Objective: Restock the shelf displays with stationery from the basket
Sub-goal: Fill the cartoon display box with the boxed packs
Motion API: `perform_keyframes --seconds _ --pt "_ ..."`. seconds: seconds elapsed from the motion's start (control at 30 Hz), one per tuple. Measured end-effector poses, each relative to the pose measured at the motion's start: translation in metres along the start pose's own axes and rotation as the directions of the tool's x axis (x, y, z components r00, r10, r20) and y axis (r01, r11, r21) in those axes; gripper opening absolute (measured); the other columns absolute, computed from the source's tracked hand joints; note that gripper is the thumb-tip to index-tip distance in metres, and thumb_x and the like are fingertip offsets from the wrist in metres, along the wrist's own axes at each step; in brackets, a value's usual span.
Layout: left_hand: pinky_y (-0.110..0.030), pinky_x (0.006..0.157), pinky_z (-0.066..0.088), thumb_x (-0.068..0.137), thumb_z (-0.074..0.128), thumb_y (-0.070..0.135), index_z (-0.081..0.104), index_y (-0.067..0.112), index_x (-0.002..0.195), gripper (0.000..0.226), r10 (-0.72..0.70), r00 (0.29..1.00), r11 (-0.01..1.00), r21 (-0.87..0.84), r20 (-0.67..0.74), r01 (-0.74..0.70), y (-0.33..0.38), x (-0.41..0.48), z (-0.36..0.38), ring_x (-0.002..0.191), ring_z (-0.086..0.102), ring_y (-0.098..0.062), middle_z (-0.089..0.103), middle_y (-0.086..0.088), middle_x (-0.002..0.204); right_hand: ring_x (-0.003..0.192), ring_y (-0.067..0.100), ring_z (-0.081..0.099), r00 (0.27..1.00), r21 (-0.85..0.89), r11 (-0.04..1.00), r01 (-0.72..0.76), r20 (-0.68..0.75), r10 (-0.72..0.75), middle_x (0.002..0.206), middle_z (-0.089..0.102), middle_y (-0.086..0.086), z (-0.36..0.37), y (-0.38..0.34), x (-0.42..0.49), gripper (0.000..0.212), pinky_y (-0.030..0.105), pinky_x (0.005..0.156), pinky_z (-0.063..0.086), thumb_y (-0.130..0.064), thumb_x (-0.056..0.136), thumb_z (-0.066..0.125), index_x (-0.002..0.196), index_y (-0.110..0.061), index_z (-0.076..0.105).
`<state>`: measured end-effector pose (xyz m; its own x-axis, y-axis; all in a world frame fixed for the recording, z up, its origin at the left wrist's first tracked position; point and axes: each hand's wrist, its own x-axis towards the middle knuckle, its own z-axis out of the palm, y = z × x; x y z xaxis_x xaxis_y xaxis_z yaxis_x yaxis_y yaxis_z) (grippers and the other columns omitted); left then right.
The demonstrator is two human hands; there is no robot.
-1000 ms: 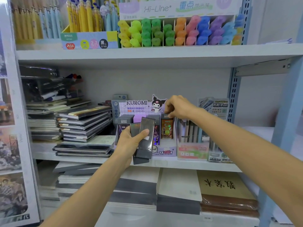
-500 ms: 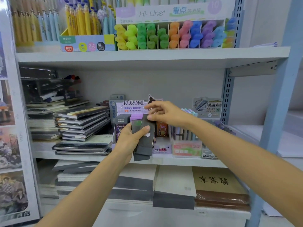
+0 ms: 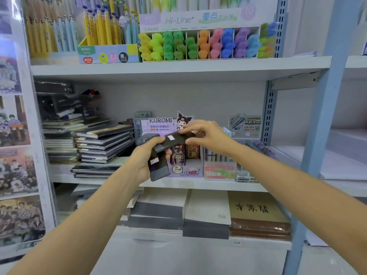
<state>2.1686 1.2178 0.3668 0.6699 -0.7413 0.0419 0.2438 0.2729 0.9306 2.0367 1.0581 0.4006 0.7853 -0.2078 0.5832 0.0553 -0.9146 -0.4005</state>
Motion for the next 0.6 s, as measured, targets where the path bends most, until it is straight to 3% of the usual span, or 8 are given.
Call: perform_keyframes --seconds 0.1,0.17,0.23,0.3,0.4,0.5,0.6 --pt "-0.032 0.064 0.059 0.088 0.051 0.063 0.069 0.006 0.102 0.061 0.003 0.997 0.993 -0.114 0.079 0.006 0.003 -0.003 0.000 0.062 0.066 -0.022 0.070 -0.013 0.077 0.080 0.017 0.068 0.993 0.004 1.000 0.002 -0.115 -0.001 0.102 0.072 0.002 0.000 -0.001 -0.005 0.023 0.034 0.077 0.057 -0.021 0.091 0.064 0.113 -0.018 0.071" --pt "-0.037 0.073 0.058 0.086 0.046 0.070 0.068 0.005 0.096 0.070 -0.003 0.996 0.983 -0.180 0.092 0.019 0.004 -0.004 0.001 0.068 0.067 -0.025 0.071 -0.014 0.082 0.072 0.018 0.071 0.987 0.056 0.998 -0.011 -0.158 0.020 0.092 0.073 0.008 -0.001 -0.001 -0.008 0.021 0.033 0.070 0.059 -0.018 0.095 0.058 0.109 -0.009 0.072" --pt "-0.038 0.076 0.058 0.087 0.058 0.057 0.069 0.004 0.095 0.055 0.020 0.999 0.988 -0.152 0.051 -0.012 0.003 -0.006 0.007 0.069 0.067 -0.024 0.071 -0.013 0.085 0.067 0.023 0.072 0.988 0.171 0.984 -0.057 -0.133 0.080 0.086 0.073 0.011 0.000 -0.005 -0.011 0.019 0.036 0.065 0.059 -0.016 0.098 0.054 0.104 -0.007 0.068" --pt "-0.034 0.066 0.060 0.086 0.070 0.031 0.066 0.002 0.109 0.038 0.097 0.995 0.993 -0.076 0.014 -0.095 -0.001 -0.008 0.013 0.068 0.066 -0.021 0.070 -0.013 0.088 0.065 0.023 0.071 0.992 0.234 0.969 -0.073 -0.079 0.094 0.080 0.072 0.003 0.002 -0.009 -0.015 0.016 0.039 0.063 0.059 -0.017 0.099 0.051 0.100 -0.010 0.065" --pt "-0.028 0.057 0.055 0.081 0.075 0.012 0.064 0.007 0.109 0.031 0.189 0.982 0.982 -0.002 -0.014 -0.189 -0.006 -0.009 0.018 0.063 0.066 -0.016 0.070 -0.011 0.083 0.059 0.001 0.064 0.999 0.176 0.983 -0.050 0.003 0.051 0.067 0.065 -0.015 0.007 -0.011 -0.019 0.017 0.023 0.060 0.053 -0.022 0.100 0.051 0.089 -0.018 0.063" --pt "-0.027 0.056 0.055 0.079 0.078 0.012 0.063 0.010 0.106 0.031 0.230 0.972 0.971 0.081 -0.046 -0.226 -0.006 -0.009 0.017 0.058 0.065 -0.013 0.073 -0.004 0.076 0.072 -0.004 0.058 0.997 0.107 0.993 -0.045 0.059 0.039 0.086 0.066 -0.008 0.004 -0.009 -0.019 0.022 0.013 0.069 0.046 -0.028 0.099 0.052 0.101 -0.012 0.067" --pt "-0.026 0.053 0.053 0.077 0.080 0.013 0.062 0.011 0.105 0.033 0.267 0.964 0.927 0.271 0.009 -0.259 -0.008 -0.008 0.014 0.057 0.066 -0.013 0.074 -0.002 0.073 0.112 0.010 0.060 0.992 0.301 0.946 -0.119 -0.008 0.128 0.124 0.060 -0.003 0.001 -0.013 -0.013 0.046 0.031 0.092 0.052 -0.040 0.095 0.056 0.137 -0.022 0.047"
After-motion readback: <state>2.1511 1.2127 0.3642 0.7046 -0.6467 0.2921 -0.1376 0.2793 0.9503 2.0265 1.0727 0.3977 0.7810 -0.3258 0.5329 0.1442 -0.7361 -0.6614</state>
